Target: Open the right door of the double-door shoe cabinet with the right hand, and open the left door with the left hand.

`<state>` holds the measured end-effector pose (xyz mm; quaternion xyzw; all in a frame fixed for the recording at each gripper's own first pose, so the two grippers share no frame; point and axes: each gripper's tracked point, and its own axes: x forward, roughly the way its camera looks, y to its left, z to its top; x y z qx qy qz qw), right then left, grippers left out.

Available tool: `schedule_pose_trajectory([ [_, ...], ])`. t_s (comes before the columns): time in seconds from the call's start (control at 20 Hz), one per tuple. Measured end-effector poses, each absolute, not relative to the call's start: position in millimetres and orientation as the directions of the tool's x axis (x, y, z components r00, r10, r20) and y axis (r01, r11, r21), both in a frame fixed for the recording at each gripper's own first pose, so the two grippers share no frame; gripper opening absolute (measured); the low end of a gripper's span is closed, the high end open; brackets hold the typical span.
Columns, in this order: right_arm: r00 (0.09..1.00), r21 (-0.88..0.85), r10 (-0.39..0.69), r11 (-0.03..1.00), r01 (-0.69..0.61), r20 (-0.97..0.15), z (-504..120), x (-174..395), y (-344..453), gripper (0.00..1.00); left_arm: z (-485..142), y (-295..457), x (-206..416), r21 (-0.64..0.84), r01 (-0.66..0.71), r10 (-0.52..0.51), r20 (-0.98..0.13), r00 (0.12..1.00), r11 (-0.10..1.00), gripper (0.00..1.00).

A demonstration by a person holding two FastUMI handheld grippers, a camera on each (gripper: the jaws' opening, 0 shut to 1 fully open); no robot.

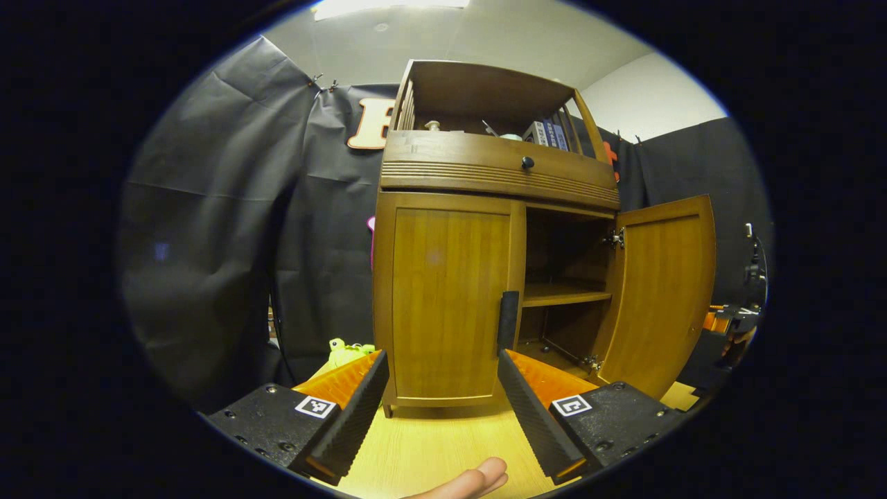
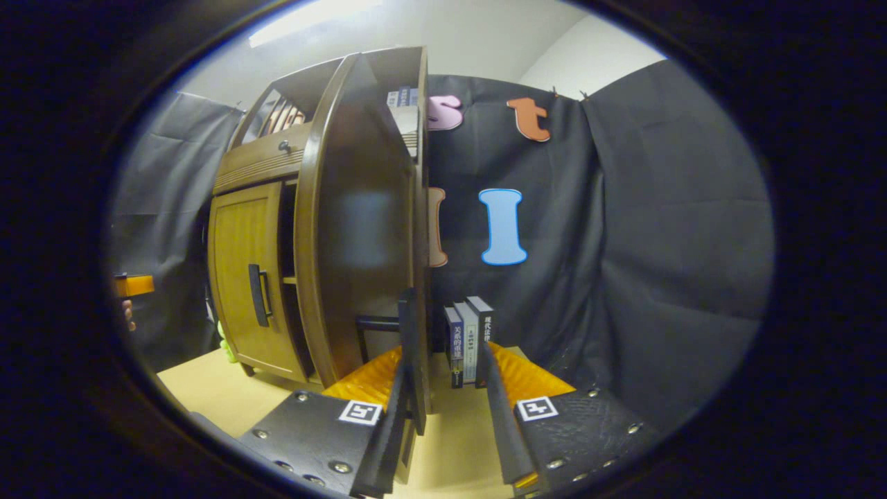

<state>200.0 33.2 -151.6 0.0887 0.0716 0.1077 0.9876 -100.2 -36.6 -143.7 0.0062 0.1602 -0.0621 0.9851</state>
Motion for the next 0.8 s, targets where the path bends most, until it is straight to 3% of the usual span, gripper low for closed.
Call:
schedule_pose_trajectory([
  [0.05,0.969,0.184,0.214,0.965,-0.189,-0.126,-153,200,29,0.51,-148,-39,-98,-0.005,0.133,-0.128,-0.319,0.939,0.991,0.98],
  [0.2,0.978,0.159,0.174,0.975,-0.154,-0.116,-152,198,12,0.89,-159,-51,-88,0.004,0.164,-0.153,-0.332,0.931,0.986,0.98],
  [0.3,0.986,0.157,0.121,0.982,-0.103,-0.111,-150,196,-4,0.88,-167,-65,-76,0.010,0.190,-0.176,-0.335,0.926,0.982,0.98],
  [0.55,0.994,0.195,0.090,0.978,-0.077,-0.060,-139,187,-14,0.98,-194,-105,-41,-0.012,0.255,-0.241,-0.371,0.897,0.967,0.98],
  [0.6,0.996,0.195,0.079,0.978,-0.068,-0.049,-138,187,-16,0.93,-199,-111,-32,-0.016,0.260,-0.247,-0.374,0.894,0.965,0.98],
  [0.65,0.996,0.195,0.072,0.979,-0.062,-0.043,-136,185,-17,0.98,-203,-119,-22,-0.017,0.267,-0.254,-0.372,0.893,0.964,0.98],
  [0.8,0.999,0.204,0.044,0.978,-0.039,-0.021,-129,178,-20,0.98,-217,-138,9,-0.017,0.277,-0.263,-0.375,0.889,0.961,0.98],
])
